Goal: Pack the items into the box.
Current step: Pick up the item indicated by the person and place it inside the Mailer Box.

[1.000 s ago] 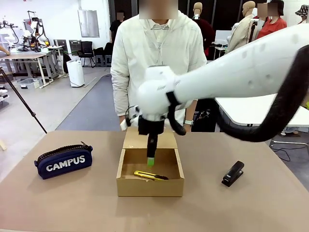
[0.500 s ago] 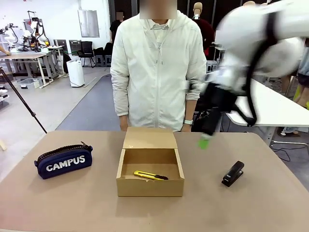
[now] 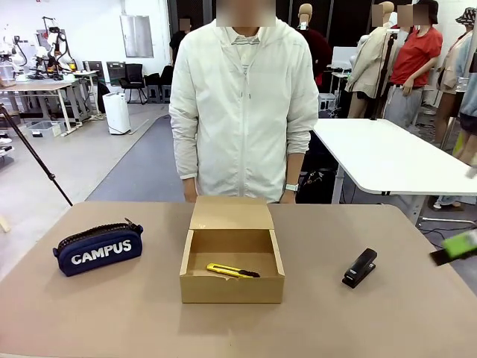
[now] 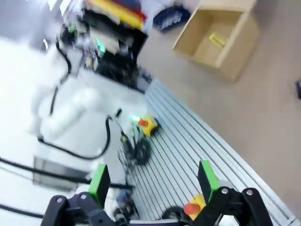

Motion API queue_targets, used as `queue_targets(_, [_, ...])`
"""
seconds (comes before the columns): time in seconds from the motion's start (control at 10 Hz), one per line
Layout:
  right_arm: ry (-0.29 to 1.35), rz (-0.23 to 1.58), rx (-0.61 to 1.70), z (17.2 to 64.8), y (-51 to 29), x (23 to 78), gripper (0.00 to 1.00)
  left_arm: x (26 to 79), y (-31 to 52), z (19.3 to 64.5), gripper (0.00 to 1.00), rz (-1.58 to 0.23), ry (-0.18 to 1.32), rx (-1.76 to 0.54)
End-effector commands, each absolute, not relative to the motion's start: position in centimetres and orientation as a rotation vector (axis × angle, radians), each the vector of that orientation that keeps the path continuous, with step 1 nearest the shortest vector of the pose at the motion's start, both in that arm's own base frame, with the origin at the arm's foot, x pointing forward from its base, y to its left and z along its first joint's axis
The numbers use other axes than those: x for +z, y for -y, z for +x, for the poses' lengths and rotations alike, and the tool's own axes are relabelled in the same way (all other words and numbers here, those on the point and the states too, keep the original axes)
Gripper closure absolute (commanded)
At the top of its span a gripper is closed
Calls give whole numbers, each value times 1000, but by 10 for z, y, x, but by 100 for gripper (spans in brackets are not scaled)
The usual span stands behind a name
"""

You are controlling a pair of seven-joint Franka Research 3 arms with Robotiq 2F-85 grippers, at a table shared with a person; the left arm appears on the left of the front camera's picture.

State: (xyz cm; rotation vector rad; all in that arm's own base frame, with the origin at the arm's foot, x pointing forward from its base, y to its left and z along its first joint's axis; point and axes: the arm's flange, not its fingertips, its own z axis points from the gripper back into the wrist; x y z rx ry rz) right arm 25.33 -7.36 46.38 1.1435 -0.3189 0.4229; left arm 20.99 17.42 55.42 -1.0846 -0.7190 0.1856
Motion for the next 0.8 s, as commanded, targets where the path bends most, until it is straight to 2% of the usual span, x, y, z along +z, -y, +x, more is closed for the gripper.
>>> queue_targets(0.0, [502,1413,-166,249,62,402,0,555,-175,210,0,-1096,737,168])
queue_targets(0.1, [418,1372,-146,269,55,396,0,555,-175,210,0,-1096,737,168])
queue_targets(0.2, [336,1208,257,259,100,443,0,555,-175,210,0,-1096,737,168])
queue_targets(0.7, [336,1208,257,259,100,443,0,555,-175,210,0,-1096,737,168])
